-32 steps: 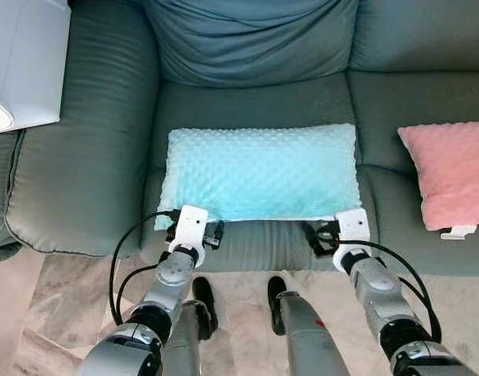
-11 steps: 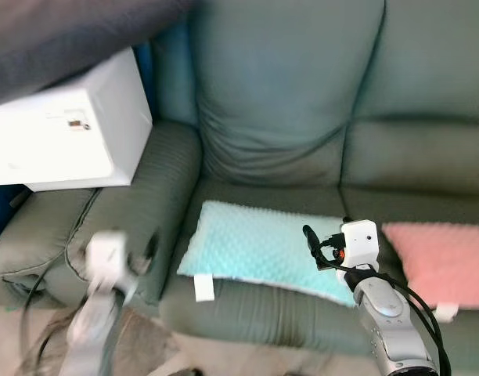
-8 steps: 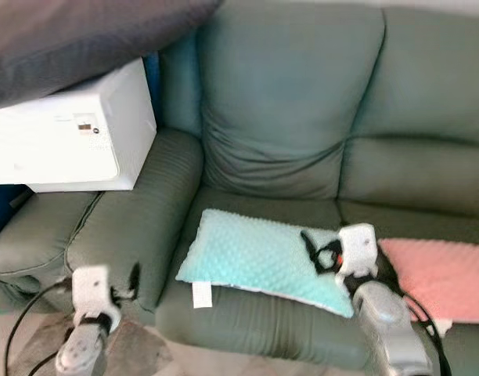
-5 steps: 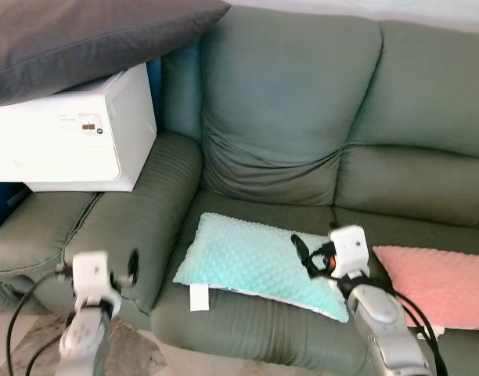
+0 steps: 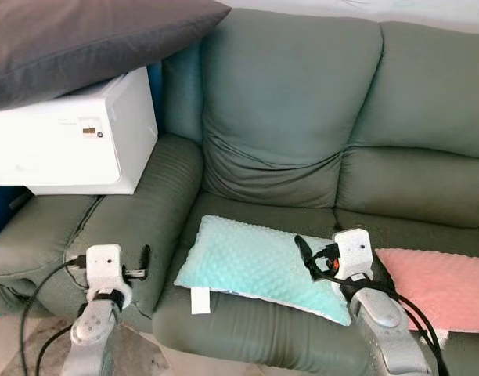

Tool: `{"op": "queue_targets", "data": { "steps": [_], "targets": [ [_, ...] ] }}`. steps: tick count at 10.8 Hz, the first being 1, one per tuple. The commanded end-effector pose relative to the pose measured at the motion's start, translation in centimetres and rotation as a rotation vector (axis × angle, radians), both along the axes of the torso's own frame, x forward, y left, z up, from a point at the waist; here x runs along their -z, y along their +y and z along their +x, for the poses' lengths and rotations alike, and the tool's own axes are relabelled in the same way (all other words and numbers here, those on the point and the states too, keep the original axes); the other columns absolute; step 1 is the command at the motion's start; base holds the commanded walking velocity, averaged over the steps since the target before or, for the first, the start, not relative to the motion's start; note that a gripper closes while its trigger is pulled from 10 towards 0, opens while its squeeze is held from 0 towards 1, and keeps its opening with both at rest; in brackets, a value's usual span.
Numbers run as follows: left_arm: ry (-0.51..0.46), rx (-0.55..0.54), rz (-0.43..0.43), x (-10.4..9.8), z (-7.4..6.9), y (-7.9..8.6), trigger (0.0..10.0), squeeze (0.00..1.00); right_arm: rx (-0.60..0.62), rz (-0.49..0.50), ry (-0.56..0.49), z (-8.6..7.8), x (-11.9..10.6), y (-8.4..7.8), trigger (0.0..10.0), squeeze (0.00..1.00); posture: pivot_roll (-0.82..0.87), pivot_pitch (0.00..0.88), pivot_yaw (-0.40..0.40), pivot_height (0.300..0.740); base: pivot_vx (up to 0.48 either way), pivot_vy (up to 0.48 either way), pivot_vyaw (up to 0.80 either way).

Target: Move the pillow to the sofa

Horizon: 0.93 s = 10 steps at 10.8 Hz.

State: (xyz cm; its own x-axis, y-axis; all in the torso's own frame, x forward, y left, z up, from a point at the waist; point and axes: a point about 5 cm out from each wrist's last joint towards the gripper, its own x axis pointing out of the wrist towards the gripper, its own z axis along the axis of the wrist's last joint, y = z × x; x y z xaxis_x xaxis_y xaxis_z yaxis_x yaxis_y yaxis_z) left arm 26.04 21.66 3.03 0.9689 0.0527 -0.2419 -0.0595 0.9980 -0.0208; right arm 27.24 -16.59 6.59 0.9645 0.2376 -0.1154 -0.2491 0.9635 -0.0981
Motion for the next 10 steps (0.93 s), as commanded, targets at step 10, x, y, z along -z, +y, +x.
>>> {"op": "queue_targets", "data": {
  "steps": [10],
  "targets": [
    [0.010,0.058,-0.080,-0.5,0.9,-2.0,10.0,0.00,0.006,0.023,0.002,0.9,-0.4,0.5,10.0,0.00,-0.15,0.018,0.009,0.740,0.000,0.000,0.00]
  ]
}}
